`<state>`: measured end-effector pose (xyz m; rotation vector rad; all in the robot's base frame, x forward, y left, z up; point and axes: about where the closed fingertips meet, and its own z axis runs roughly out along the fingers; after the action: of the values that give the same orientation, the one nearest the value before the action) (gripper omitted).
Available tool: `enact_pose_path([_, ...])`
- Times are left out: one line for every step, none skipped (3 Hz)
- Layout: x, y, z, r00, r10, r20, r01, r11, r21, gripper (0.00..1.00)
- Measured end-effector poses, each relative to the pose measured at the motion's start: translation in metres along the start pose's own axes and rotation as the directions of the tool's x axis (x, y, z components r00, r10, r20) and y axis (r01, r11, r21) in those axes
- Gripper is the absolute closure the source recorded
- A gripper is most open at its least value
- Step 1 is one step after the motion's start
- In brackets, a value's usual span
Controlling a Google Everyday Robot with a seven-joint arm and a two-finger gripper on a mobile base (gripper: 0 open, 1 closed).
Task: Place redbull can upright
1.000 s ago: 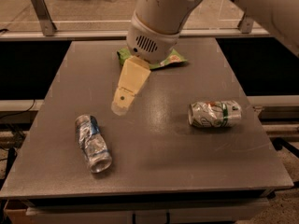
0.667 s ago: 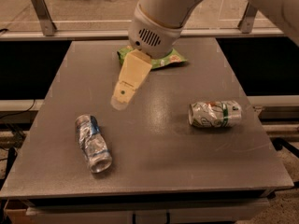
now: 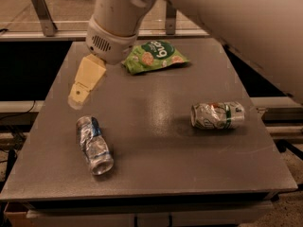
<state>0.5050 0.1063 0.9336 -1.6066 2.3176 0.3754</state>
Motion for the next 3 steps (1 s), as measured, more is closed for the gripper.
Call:
enact_pose_path([-0.008, 0.004, 0.027, 0.991, 0.121, -0.060, -0.121, 0.9927, 0.003, 0.00])
enact_pose_path([0.000, 0.016, 0.044, 0.962, 0.235, -0.137, -0.227, 0.9712, 0.072, 0.00])
enact_pose_path([0.011, 0.031, 0.063, 0.926, 0.317, -0.207, -0.286, 0.9440, 0.164, 0.00])
